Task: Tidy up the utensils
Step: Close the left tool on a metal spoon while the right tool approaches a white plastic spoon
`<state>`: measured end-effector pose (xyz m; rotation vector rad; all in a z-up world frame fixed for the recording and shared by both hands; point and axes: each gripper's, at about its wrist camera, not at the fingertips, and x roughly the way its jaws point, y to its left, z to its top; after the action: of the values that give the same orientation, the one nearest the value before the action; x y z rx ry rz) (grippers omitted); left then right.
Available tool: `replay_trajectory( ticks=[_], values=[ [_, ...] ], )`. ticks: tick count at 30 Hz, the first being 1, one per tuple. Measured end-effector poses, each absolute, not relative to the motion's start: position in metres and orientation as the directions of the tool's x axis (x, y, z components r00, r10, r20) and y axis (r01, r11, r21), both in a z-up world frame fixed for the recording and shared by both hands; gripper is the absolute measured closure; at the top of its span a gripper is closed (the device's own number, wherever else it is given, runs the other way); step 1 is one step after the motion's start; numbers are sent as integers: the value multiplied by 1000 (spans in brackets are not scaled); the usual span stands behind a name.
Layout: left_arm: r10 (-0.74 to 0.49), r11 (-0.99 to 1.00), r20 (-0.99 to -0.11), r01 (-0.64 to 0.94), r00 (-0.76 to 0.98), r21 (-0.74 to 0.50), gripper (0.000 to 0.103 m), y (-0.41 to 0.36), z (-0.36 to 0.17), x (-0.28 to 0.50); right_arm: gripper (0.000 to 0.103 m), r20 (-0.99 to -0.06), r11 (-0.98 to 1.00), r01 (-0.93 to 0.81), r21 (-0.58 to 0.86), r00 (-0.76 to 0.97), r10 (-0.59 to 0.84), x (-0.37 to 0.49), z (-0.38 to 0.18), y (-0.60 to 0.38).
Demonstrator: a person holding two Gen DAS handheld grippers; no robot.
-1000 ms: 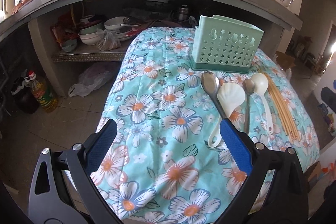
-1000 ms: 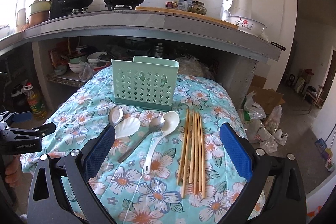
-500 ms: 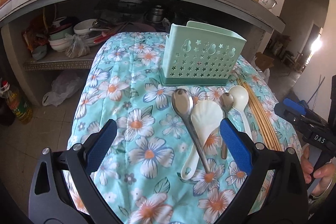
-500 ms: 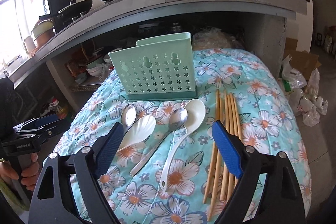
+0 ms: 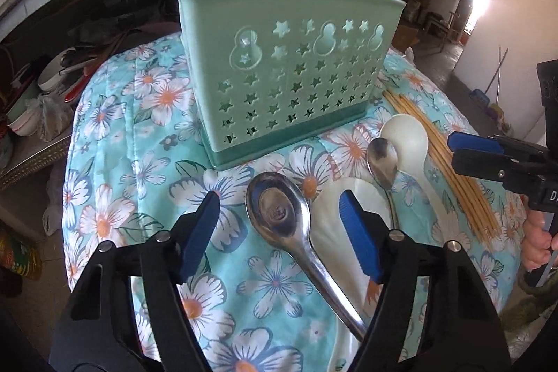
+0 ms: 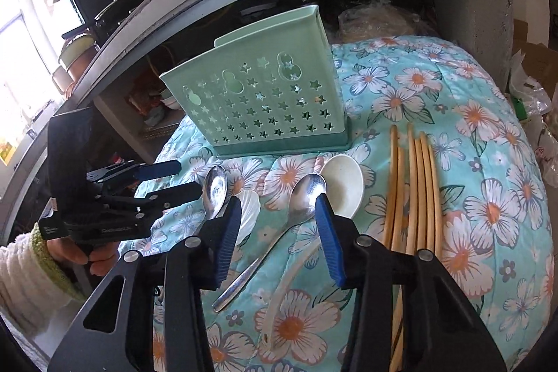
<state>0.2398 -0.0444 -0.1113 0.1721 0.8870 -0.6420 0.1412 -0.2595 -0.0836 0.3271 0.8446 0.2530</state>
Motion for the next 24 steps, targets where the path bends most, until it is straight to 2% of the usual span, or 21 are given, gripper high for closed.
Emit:
replay_trajectory(
  ticks=[9,24],
  values=[
    [-494,754,-809,621,320,-214,61,-46,-140,276,60,-726,909,-73,410,577,374,150,-107,-263],
    [-500,722,-813,662,299,-201,92,-50,-142,277,64,-732,900,-100,423,547,405,164,-112,-256]
  ],
)
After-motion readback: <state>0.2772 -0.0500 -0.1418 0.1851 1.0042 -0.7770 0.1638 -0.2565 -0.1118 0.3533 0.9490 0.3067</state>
